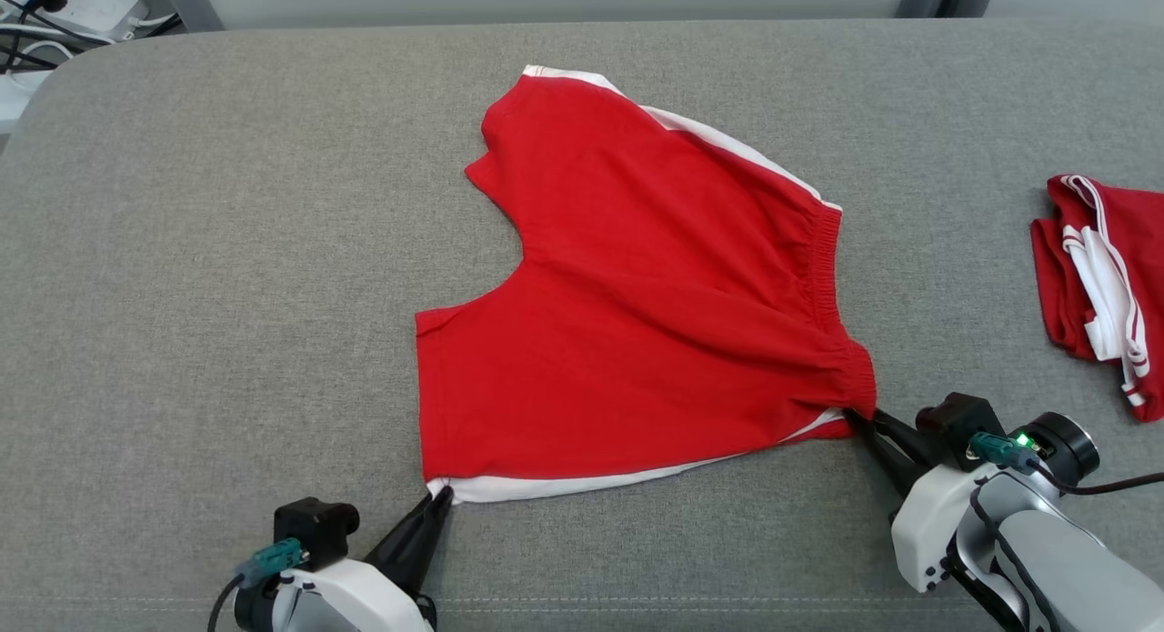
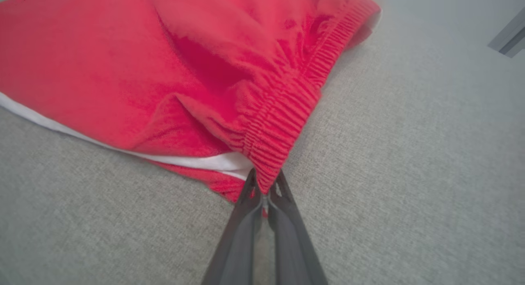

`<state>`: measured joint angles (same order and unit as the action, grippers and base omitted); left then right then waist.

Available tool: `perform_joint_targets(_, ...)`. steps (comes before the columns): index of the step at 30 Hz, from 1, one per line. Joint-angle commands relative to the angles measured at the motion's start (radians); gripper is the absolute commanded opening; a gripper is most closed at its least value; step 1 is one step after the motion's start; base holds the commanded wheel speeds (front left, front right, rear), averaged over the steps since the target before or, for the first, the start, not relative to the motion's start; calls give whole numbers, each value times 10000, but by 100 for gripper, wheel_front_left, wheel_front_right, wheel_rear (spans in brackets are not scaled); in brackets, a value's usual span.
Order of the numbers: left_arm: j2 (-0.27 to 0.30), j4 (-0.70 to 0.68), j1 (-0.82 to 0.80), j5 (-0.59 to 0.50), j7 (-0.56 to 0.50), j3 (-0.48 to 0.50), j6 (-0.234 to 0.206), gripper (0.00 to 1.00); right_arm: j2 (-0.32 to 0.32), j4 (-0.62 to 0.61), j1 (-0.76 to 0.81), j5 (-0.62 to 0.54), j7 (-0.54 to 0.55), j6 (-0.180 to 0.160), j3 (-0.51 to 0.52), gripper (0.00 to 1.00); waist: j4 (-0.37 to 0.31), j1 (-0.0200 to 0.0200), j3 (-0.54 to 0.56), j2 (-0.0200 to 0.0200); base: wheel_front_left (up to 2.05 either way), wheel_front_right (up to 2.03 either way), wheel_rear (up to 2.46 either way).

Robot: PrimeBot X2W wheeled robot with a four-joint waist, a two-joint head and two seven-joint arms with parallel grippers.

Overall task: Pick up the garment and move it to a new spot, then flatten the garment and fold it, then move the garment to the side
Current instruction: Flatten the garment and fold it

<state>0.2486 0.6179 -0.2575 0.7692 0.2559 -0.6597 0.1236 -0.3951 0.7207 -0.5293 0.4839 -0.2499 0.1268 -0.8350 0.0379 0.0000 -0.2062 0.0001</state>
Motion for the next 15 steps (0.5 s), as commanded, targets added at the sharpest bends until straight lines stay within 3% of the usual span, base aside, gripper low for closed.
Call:
perform_joint_targets(1,358,-266,-388,83,59,429,71,0,-125,-160,-113,-28,-118,39,51,0,5,0,50,-1,0,0,0)
perform_joint_targets(5,690,-803,-115,228,59,623,71,0,-123,-305,62,254,-118,39,126,0,5,0,348,-1,0,0,0)
perform_joint_targets(8,1104,-1094,249,593,59,559,71,0,-169,-791,403,1226,40,39,-449,0,-18,0,664,-1,0,0,0)
perform_joint_targets(15,2135,-1387,765,2167,-1,-505,71,0,-1422,-2283,452,3560,904,39,-2049,0,-70,0,1292,-1,0,0,0)
